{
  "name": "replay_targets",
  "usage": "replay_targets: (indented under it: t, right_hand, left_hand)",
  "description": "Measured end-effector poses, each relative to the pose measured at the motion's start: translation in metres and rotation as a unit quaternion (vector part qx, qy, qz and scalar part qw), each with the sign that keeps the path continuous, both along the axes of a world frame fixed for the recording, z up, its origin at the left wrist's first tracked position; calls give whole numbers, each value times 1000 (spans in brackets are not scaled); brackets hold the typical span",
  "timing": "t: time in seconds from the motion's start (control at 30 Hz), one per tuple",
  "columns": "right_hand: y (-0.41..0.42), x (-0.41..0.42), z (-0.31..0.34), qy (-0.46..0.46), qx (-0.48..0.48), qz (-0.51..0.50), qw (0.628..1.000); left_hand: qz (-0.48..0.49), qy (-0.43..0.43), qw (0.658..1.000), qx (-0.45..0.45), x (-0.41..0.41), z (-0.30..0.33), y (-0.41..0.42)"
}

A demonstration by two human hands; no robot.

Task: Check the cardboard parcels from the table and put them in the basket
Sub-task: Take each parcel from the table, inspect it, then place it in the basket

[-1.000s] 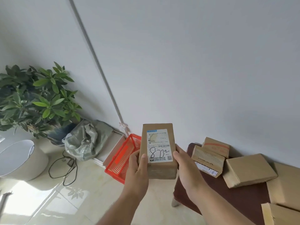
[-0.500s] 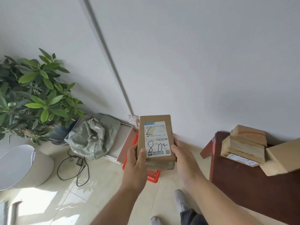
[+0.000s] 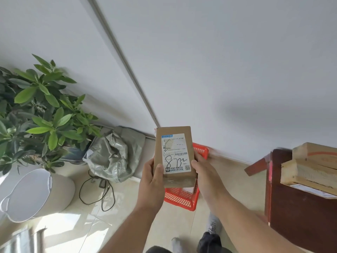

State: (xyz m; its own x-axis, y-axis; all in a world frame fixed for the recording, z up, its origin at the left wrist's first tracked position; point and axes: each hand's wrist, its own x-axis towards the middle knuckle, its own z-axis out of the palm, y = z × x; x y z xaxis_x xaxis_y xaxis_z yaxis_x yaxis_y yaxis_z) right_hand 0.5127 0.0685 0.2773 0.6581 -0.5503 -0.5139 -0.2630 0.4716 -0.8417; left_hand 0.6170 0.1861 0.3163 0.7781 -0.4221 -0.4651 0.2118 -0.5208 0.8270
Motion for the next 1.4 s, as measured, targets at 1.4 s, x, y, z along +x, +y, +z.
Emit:
replay_targets:
  t: [1.4]
  right_hand:
    - [-56, 176, -624, 298, -37, -93, 949]
  left_hand:
    - [-177, -6, 960, 216, 196, -632, -90]
